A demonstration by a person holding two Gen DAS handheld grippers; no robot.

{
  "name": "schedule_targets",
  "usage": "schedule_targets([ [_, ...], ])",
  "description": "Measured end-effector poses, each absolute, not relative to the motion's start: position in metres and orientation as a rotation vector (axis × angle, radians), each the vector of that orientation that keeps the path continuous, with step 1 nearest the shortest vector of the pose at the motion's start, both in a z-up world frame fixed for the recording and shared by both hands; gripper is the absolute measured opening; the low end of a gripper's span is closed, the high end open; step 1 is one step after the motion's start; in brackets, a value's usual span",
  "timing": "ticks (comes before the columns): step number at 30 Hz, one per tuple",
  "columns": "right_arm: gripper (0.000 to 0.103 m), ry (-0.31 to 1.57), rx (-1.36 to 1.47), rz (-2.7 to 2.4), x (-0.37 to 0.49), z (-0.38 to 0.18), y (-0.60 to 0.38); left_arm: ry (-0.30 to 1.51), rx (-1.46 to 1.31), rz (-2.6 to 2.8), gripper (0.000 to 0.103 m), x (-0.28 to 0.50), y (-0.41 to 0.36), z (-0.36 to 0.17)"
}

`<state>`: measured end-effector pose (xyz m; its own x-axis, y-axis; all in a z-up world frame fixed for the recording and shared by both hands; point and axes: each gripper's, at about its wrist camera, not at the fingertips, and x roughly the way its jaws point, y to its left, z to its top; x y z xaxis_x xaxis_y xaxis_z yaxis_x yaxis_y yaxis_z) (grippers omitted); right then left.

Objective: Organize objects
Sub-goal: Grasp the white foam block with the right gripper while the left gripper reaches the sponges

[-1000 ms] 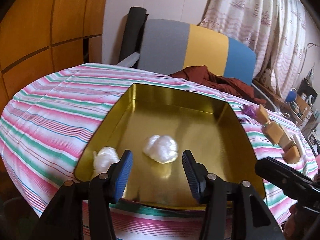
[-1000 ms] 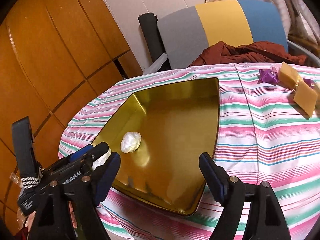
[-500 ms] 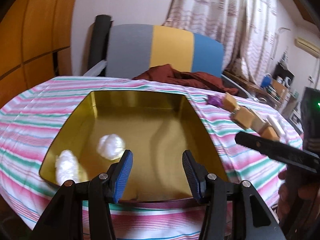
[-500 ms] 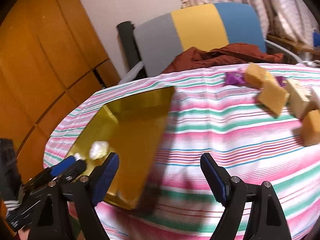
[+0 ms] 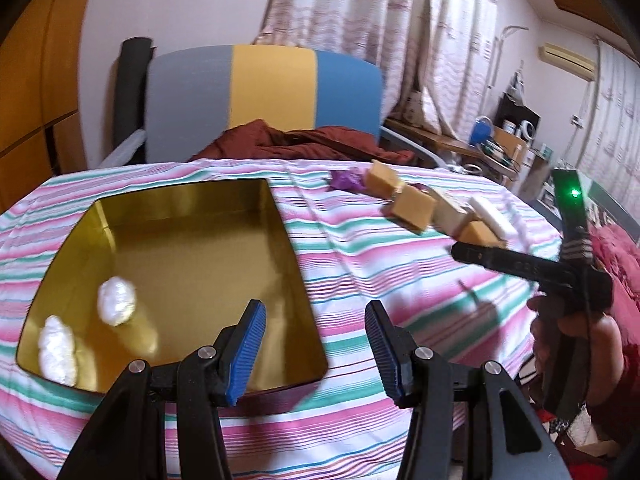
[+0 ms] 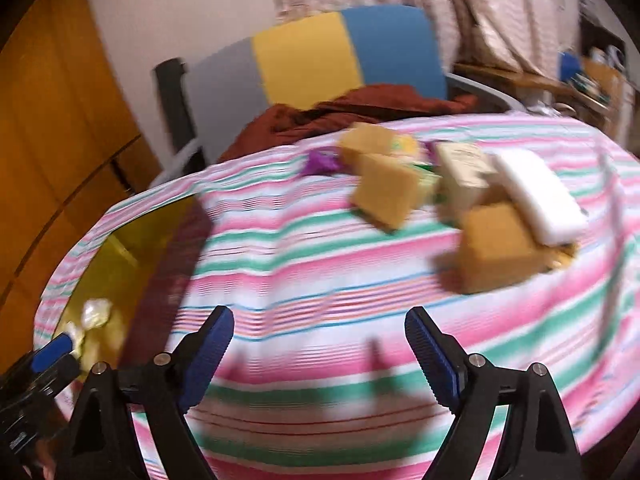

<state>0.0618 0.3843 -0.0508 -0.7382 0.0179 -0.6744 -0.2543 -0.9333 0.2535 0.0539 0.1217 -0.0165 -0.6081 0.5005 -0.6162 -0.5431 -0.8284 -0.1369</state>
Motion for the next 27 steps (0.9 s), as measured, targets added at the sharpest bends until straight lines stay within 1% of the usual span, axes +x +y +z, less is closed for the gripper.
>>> schedule_targets([
  [4,0.088,0.523,-0.979,2.660,0.077,-0.049,0.426,0.121,-0.888,2.346,0.052,0.060,0.143,-0.017],
  [7,0.089,0.489,-0.889,2.612,0.086,-0.041,0.451,0.141,-0.897,2.312,0.052,0.063,0.157,-0.019],
  [10,0.094,0.441,-0.809,2.571,0.088,-0.032,0.473,0.165,-0.910,2.278,0.052,0.065,0.171,-0.021],
  [15,0.094,0.386,-0.758,2.550,0.069,-0.025,0.506,0.209,-0.935,2.224,0.053,0.067,0.192,-0.025],
  [19,0.094,0.336,-0.775,2.552,0.046,-0.033,0.519,0.239,-0.954,2.183,0.053,0.067,0.208,-0.029],
  [21,0.090,0.318,-0.788,2.545,0.039,-0.041,0.526,0.257,-0.962,2.168,0.053,0.067,0.216,-0.031],
  [23,0.077,0.333,-0.799,2.548,0.036,-0.049,0.531,0.267,-0.966,2.151,0.053,0.067,0.223,-0.032],
  [24,0.073,0.345,-0.806,2.558,0.035,-0.052,0.534,0.275,-0.970,2.142,0.053,0.066,0.227,-0.033],
  [25,0.063,0.355,-0.818,2.570,0.034,-0.057,0.536,0.283,-0.974,2.134,0.053,0.066,0.231,-0.035],
  [26,0.059,0.362,-0.832,2.573,0.033,-0.061,0.538,0.289,-0.978,2.122,0.053,0.065,0.237,-0.036],
  [27,0.059,0.370,-0.837,2.576,0.034,-0.064,0.538,0.295,-0.980,2.116,0.053,0.064,0.241,-0.037],
])
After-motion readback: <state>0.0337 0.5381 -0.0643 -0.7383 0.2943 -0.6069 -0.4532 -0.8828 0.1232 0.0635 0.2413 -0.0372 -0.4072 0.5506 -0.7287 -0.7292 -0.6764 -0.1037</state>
